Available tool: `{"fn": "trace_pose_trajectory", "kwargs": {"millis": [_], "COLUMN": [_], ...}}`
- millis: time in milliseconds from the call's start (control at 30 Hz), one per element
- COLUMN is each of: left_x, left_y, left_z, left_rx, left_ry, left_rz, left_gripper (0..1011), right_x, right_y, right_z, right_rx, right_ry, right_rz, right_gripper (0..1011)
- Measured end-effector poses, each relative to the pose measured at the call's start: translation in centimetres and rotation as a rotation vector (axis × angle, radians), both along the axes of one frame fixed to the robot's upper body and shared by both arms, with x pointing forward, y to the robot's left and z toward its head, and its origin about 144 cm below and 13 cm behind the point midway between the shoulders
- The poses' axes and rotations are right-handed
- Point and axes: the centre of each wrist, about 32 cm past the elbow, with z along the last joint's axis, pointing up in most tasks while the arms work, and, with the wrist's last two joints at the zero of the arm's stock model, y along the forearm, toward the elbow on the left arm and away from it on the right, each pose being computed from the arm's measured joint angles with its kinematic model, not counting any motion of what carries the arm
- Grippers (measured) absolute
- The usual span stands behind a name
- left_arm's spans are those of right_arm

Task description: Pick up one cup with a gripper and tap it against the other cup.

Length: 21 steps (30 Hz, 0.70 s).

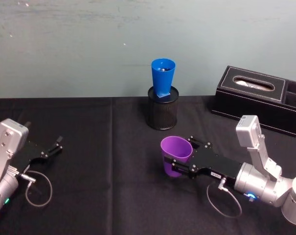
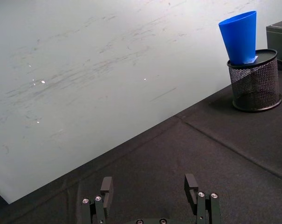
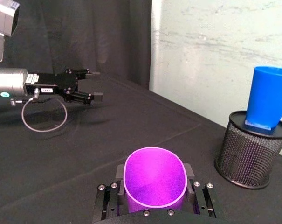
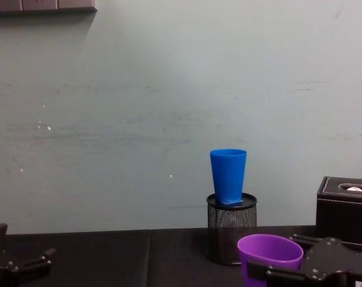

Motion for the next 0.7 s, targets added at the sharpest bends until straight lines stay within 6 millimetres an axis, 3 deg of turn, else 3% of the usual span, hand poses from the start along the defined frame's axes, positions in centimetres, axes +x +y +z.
{"fn": "trace_pose_trajectory", "kwargs": {"millis": [700], "left_x": [0.0], "left_y": [0.0], "left_z": [0.0], "left_rx": [0.0], "left_ry": [0.0], "left_rz": [0.0], "left_gripper": [1000], "right_x": [0.15], "right_y": [0.36], "right_z": [-1.0], "right_rx": [-0.023], "right_ry": [0.024], "right_rz": [0.01], "right_gripper": [715]}}
